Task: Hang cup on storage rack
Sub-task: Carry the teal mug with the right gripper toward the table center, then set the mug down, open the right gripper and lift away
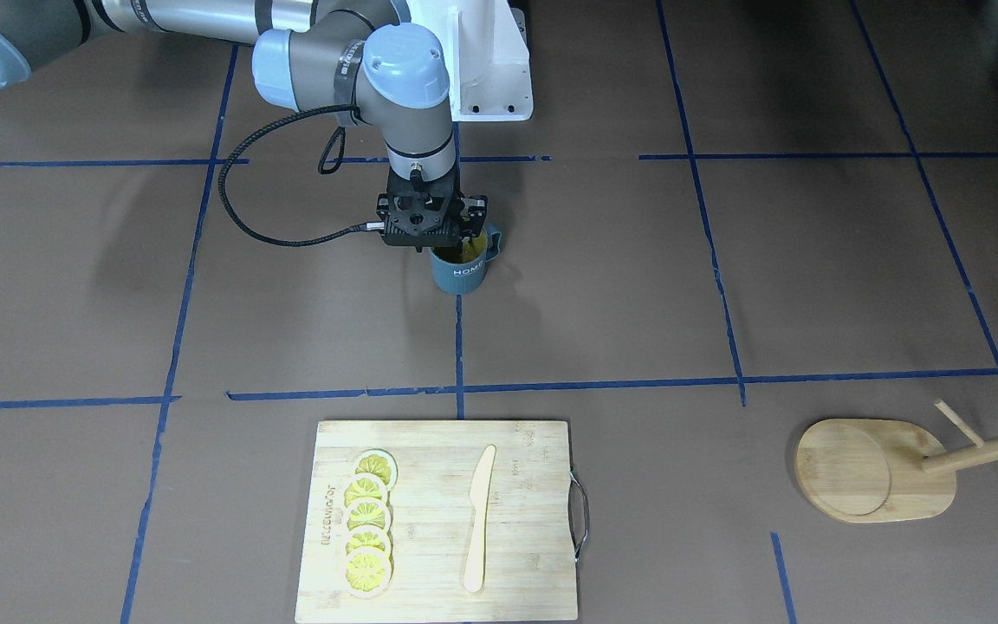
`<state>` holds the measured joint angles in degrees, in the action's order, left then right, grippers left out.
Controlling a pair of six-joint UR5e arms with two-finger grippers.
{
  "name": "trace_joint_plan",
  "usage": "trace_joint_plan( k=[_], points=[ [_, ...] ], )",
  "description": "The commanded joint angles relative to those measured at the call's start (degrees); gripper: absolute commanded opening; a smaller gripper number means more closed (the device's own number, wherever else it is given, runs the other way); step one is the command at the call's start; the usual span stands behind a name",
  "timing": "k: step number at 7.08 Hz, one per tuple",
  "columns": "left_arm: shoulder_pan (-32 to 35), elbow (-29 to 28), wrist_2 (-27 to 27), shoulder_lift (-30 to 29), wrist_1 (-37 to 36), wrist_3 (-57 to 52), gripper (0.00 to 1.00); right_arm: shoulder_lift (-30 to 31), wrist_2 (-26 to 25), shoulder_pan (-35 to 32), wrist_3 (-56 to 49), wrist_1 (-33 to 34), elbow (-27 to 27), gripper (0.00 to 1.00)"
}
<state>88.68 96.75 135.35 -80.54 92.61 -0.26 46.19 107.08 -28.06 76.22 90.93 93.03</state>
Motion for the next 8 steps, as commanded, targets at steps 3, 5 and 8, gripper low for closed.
trace_joint_plan(
  k=[3,5,8],
  points=[
    [0.09,0.28,-0.09,0.73,0.55,-0.09,1.00,1.61,13.64,-15.49,-14.54,10.74,5.22,1.00],
    [-0.09,1.94,-1.92,1.60,1.25,-6.36,1.00,7.66,18.58,-24.72,-29.21,10.94,5.23,1.00],
    [-0.26,2.13,-1.94,0.92,2.30,-7.12,1.00,18.90,18.95,-34.58,-51.88,11.03,6.29,1.00]
  ],
)
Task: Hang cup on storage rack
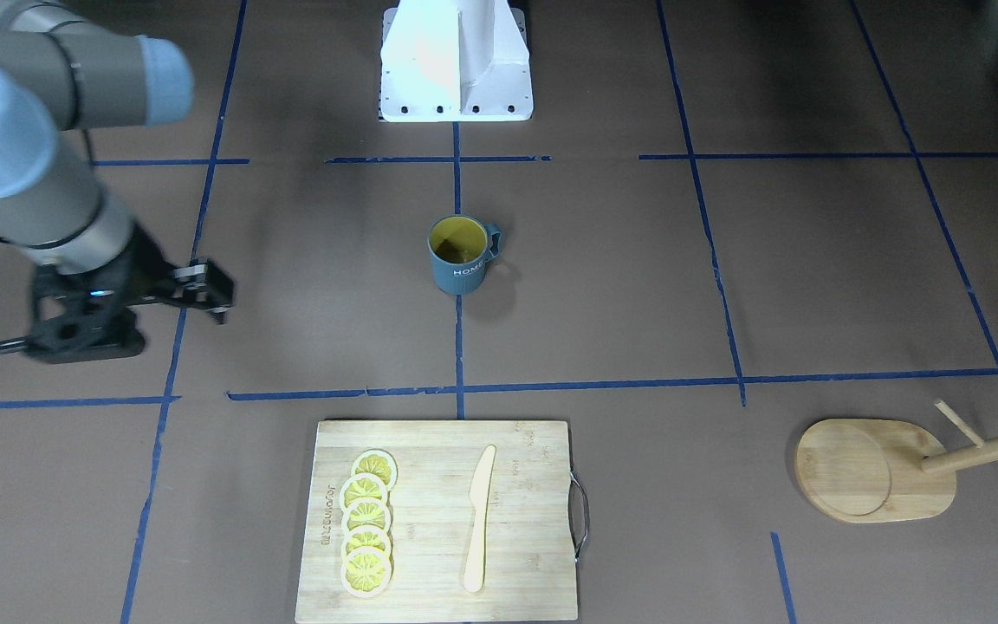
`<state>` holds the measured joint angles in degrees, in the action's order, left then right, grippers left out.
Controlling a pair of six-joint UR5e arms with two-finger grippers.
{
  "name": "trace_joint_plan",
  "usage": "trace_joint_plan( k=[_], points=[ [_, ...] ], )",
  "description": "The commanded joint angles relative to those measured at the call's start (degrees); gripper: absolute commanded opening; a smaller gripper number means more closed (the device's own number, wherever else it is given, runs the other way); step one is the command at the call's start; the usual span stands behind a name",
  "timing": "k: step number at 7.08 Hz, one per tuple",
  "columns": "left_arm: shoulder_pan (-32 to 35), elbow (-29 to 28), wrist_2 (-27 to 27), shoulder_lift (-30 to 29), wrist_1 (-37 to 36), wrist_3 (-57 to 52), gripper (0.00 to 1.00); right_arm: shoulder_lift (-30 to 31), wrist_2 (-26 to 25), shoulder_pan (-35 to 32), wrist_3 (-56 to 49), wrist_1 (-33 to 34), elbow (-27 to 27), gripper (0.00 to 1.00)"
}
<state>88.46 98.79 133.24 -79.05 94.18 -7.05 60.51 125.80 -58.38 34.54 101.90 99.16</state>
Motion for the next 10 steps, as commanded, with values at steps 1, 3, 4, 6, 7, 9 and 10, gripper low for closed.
trace_joint_plan(
  k=[1,3,4,6,7,9,10],
  points=[
    [-0.04,-0.17,0.09,-1.97,2.57,-0.50,1.00,7.49,0.23,-7.77,-17.25,0.05,-0.10,1.00],
    [-0.13,-1.04,-0.09,-2.85,6.62,-0.16,1.00,15.21,2.58,-14.71,-32.80,-0.12,-0.28,1.00],
    [-0.04,-0.88,0.26,-4.25,6.20,-0.33,1.00,19.43,5.82,-19.18,-39.57,-0.47,-0.28,0.99],
    [-0.04,-0.53,0.35,-3.74,6.90,-0.42,1.00,26.91,5.68,-26.58,-49.53,-0.56,-0.19,0.99],
    [-0.04,0.35,0.53,-4.26,6.90,-0.33,1.00,30.43,5.68,-29.83,-51.49,-0.56,-0.19,0.99],
    [-0.13,1.06,2.09,-4.53,7.42,-0.33,1.00,37.99,5.68,-34.16,-50.89,-0.65,0.68,0.99],
    [-0.30,2.28,5.59,-4.62,10.55,-0.59,1.00,38.89,5.59,-34.26,-49.06,-0.65,3.21,1.00]
  ],
)
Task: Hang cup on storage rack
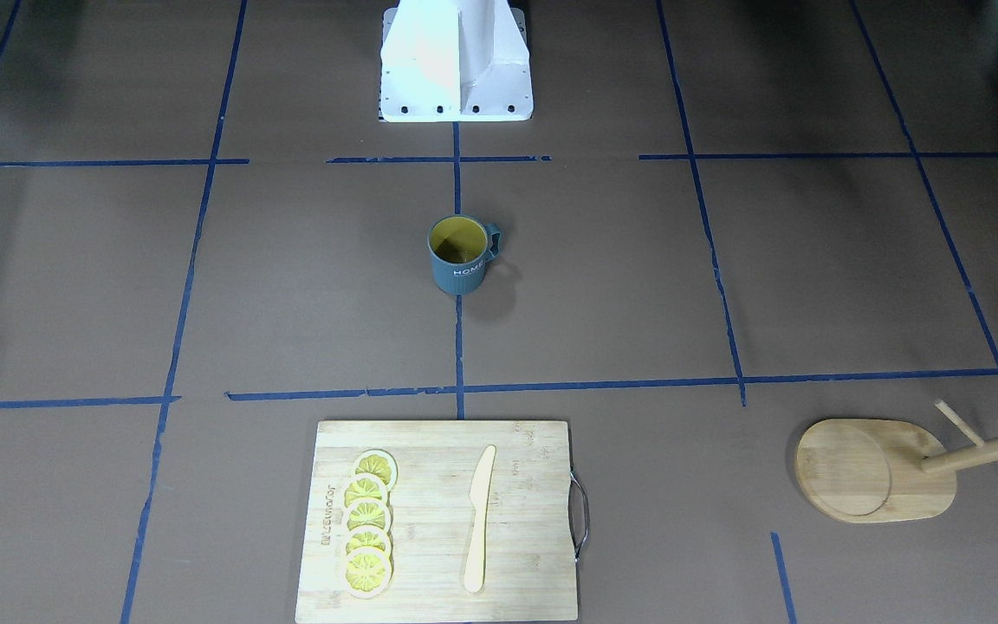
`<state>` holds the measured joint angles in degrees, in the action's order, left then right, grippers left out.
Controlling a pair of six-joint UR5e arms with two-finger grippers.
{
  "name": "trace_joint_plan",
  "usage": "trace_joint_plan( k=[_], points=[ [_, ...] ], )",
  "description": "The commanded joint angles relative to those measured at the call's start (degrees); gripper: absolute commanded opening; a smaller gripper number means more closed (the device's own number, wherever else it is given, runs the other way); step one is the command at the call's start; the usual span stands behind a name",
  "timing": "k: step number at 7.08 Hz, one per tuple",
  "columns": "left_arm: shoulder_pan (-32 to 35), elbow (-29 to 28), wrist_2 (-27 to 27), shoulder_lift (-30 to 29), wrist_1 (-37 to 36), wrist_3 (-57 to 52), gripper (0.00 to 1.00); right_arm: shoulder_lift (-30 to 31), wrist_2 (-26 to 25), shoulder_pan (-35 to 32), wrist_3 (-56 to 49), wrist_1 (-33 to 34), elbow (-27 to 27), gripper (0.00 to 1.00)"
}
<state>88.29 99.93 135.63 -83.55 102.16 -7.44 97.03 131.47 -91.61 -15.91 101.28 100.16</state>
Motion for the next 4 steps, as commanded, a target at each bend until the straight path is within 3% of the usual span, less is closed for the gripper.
trace_joint_plan(
  k=[1,2,3,4],
  points=[
    [-0.74,2.10,6.29,-0.29,12.62,-0.21,1.00,2.03,-0.07,-0.94,2.97,-0.12,3.02,1.00],
    [-3.62,1.24,8.58,0.14,24.29,-0.03,1.00,2.20,0.01,-0.93,2.38,-0.20,3.81,1.00],
    [-4.61,0.80,9.91,0.49,29.97,2.06,1.00,2.29,0.01,-0.93,3.24,-1.51,4.69,1.00],
    [-10.45,1.06,9.49,0.06,36.12,6.95,1.00,2.37,0.01,-0.93,3.34,-1.87,4.69,1.00]
  ],
)
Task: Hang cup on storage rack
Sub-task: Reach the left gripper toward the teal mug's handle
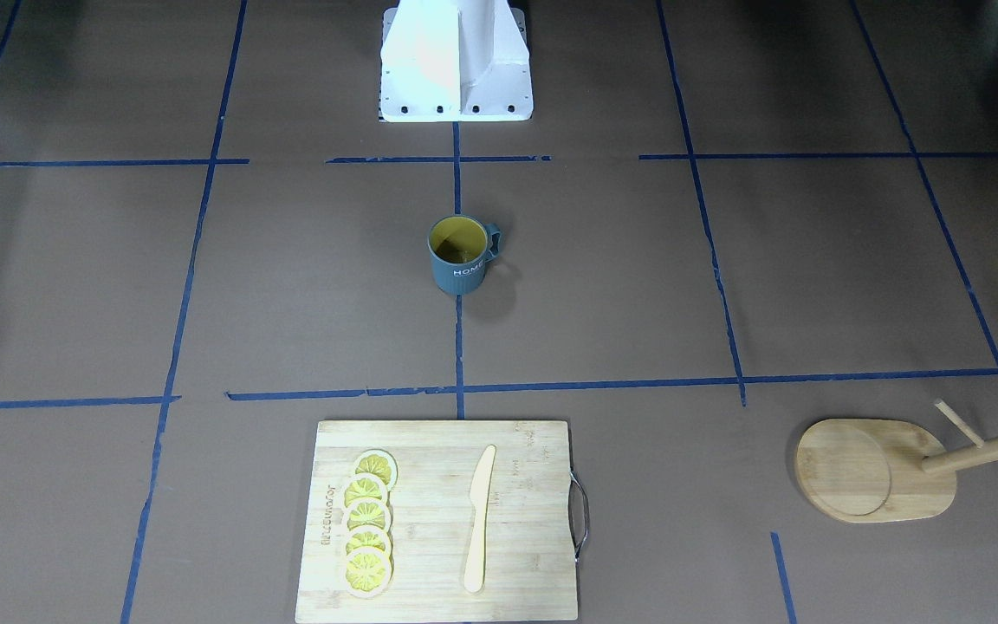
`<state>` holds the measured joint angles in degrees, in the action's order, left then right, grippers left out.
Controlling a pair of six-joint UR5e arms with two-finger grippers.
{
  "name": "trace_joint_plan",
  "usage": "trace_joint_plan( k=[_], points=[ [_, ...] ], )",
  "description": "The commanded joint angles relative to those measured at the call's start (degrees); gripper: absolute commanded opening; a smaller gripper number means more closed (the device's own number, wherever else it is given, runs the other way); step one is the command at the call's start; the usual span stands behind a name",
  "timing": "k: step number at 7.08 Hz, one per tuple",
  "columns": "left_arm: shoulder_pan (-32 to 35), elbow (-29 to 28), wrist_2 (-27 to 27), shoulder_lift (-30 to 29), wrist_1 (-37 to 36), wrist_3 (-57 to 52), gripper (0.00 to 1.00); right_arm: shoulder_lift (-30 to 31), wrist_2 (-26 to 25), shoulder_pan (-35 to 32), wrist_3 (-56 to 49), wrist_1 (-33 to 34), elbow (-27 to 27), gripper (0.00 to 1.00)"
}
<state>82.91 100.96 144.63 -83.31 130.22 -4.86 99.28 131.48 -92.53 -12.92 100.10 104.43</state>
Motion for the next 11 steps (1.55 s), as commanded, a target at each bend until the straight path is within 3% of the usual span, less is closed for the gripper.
trace_joint_plan(
  k=[1,2,5,7,8,11],
  points=[
    [-12.00,-0.06,-1.52,-2.79,13.43,10.77,1.00,0.13,0.01,-0.02,0.35,-0.70,0.42,1.00],
    [-16.95,0.46,-8.50,-4.04,18.18,15.36,1.00,0.13,0.01,-0.02,0.35,-0.70,0.42,1.00],
    [-33.03,0.56,-23.89,-11.23,23.13,20.57,0.99,0.13,0.01,-0.02,0.44,-0.70,0.24,1.00],
    [-48.12,-0.23,-42.32,-15.10,25.78,23.03,0.97,0.04,0.01,-0.02,0.44,-0.70,0.24,1.00],
    [-55.07,-1.11,-47.89,-19.21,25.61,23.40,0.98,0.04,-0.08,-0.02,0.44,-0.70,0.16,1.00],
    [-62.68,-6.47,-55.22,-26.01,25.70,23.40,0.98,-0.40,-0.08,-0.02,0.79,-0.70,-0.02,1.00]
  ],
)
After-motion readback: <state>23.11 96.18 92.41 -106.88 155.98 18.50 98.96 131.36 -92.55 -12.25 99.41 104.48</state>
